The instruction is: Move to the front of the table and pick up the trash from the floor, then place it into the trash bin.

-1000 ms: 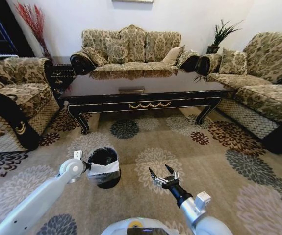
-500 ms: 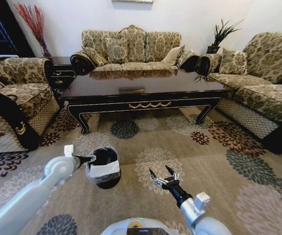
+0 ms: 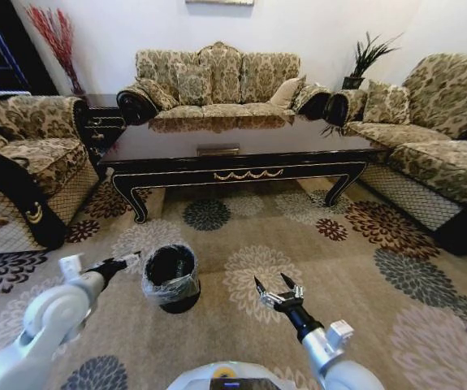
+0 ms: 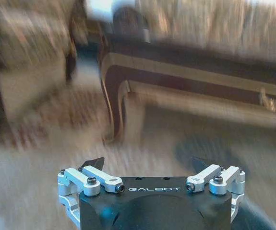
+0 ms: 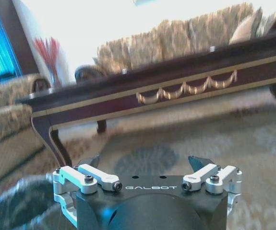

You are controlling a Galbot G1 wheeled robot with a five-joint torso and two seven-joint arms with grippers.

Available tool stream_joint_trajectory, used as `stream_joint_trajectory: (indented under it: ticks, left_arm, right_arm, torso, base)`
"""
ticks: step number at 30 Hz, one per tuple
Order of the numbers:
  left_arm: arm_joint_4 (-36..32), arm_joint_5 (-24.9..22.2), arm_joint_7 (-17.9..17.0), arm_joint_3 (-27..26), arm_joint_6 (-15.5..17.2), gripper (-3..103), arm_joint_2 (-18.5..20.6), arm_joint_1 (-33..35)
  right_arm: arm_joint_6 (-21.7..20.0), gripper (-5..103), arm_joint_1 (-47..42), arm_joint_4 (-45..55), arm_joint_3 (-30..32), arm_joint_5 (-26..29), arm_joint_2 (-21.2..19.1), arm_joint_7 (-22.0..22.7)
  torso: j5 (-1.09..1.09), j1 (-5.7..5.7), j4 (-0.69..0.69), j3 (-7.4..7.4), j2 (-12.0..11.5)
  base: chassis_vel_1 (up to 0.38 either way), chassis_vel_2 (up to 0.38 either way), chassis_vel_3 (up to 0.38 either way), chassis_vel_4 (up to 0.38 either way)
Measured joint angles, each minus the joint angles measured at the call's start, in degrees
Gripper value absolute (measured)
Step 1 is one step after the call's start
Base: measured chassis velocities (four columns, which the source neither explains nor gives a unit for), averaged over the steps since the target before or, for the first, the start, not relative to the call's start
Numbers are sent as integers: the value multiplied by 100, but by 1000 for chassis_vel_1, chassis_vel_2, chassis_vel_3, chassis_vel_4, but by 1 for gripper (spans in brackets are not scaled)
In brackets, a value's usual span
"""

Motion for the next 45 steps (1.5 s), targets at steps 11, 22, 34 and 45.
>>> stream_joint_trajectory:
  ticks: [11, 22, 34, 45]
  left_arm:
    - [-81, 2269, 1638, -983, -2325, 100, -715, 1821]
    - [-262, 2961, 1976, -139, -3047, 100, -1022, 2221]
    - [-199, 3173, 1969, 140, -3392, 100, -980, 2522]
    - [-133, 3141, 1876, 136, -3271, 100, -995, 2446]
  right_arm:
    - [1130, 100, 144, -531, 934, -733, 756, -392]
    - [1436, 100, 149, -1134, 1449, -1205, 1095, -529]
    - [1109, 100, 453, -1135, 1464, -1116, 705, -530]
    - [969, 100, 411, -1024, 1434, -1035, 722, -538]
  torso:
    - [1, 0, 0, 0, 0]
    - [0, 1, -4, 0, 0]
    - [0, 0, 0, 0, 0]
    - [0, 0, -1, 1, 0]
  base:
    - [0, 0, 0, 0]
    - [0, 0, 0, 0]
    - [0, 0, 0, 0]
    - [0, 0, 0, 0]
